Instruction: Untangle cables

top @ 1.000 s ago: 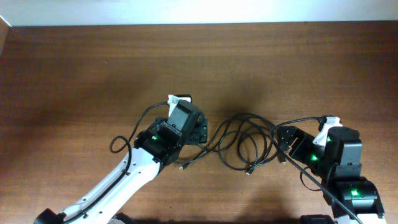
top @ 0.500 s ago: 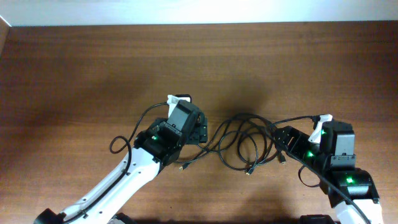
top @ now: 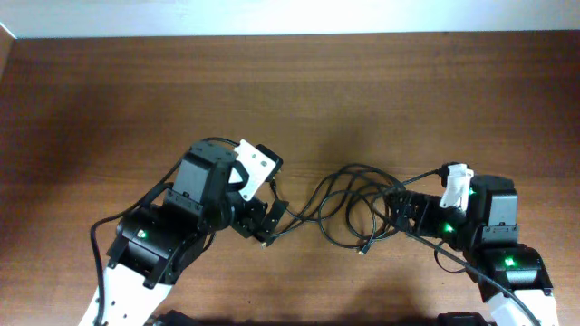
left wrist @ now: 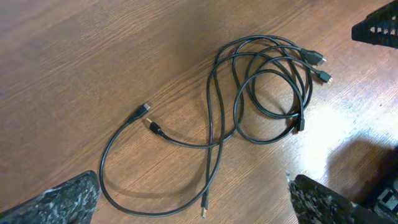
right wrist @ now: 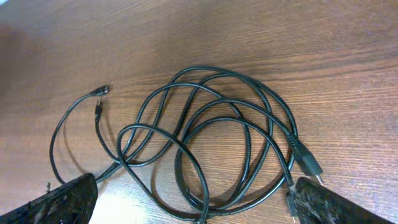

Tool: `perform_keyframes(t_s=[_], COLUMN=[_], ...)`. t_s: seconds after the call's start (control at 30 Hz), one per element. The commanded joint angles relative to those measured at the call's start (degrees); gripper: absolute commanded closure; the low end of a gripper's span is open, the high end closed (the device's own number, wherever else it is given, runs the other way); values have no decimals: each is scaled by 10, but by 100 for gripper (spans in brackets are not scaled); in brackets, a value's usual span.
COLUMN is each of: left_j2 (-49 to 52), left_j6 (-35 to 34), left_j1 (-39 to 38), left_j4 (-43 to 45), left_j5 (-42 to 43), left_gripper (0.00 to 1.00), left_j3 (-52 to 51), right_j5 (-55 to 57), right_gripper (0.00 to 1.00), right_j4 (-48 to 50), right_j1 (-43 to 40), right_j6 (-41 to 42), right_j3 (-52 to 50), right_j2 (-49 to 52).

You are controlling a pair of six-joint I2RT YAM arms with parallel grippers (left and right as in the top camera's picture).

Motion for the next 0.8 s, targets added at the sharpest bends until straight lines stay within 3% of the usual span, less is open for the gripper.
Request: perform_keyframes(t_s=[0.0,0.17,0.2,0.3,0.33,0.37,0.4,0.43,0.53,0.77], left_j2=[-3,-2,-2,-2,-2,-2,-2,-2,-2,-2], left_j6=[17,17,17,17,17,17,17,17,17,17], left_j1=[3,3,3,3,3,3,3,3,3,3], left_j4=[-1,-1,-1,-1,-1,-1,-1,-1,-1,-1], left_j5=[10,10,10,10,10,10,10,10,10,10], left_gripper=[1,1,1,1,1,1,1,1,1,1], left_j3=[1,1,1,1,1,1,1,1,1,1], right_j5=[-32,-103,-101,-9,-1,5,5,5,4,3], right_gripper=[1,7,1,1,4,26,24,1,1,16], right_j4=[2,11,15,99,138,187,256,296,365,382], right_j1=[-2,-1,-1,-1,-1,-1,-1,-1,-1,0], right_j6=[-36,-89,-90,-98,-126,-128,-127,-127,-136,-276], right_j3=[2,2,2,2,2,2,2,2,2,2], right_j2=[0,1,4,74,117,172,235,290,393,409])
